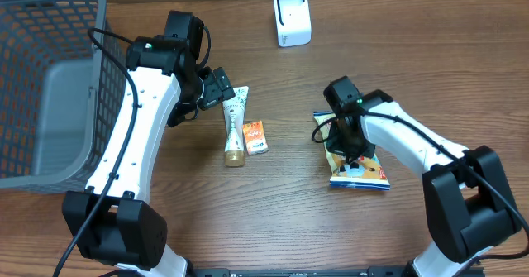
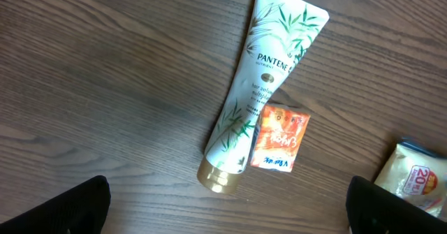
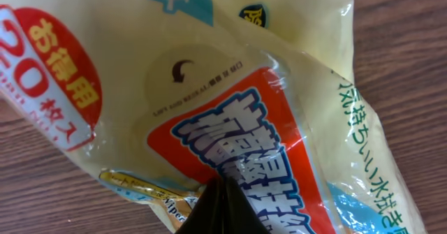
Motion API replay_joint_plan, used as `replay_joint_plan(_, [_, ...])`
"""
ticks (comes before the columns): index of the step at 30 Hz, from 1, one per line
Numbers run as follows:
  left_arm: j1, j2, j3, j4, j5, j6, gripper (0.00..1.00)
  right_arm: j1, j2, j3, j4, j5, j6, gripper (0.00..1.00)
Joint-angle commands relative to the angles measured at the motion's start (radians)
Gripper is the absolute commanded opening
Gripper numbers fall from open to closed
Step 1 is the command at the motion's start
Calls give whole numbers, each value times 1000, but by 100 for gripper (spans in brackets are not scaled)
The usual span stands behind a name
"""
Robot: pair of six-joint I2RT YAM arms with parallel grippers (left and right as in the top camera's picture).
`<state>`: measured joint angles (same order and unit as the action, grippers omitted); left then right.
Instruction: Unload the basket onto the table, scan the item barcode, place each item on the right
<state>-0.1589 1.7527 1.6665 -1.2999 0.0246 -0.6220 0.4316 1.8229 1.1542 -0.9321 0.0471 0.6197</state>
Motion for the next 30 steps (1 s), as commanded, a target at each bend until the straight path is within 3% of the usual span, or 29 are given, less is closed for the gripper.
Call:
replay_joint_plan(1, [2,7,-4,2,-9,16,100,-3,3,-48,-8,-44,9,4])
replay_joint_plan(5, [2,7,-4,2,-9,16,100,-4,1,58,-107,-50,-34,4])
replay_joint_plan(11, [2,7,-4,2,-9,16,100,-13,0,349,-491,-49,-220,7])
replay_joint_plan(16, [2,7,-4,1,-9,16,100,-10,1,331,-649,-53,-210,9])
replay_joint_plan(18, [2,7,-4,2,-9,16,100,-10,1,278,-640,-53,-169,4])
replay_joint_plan(30, [2,7,-4,2,-9,16,100,-10,1,-105,-217,-146,-123,4])
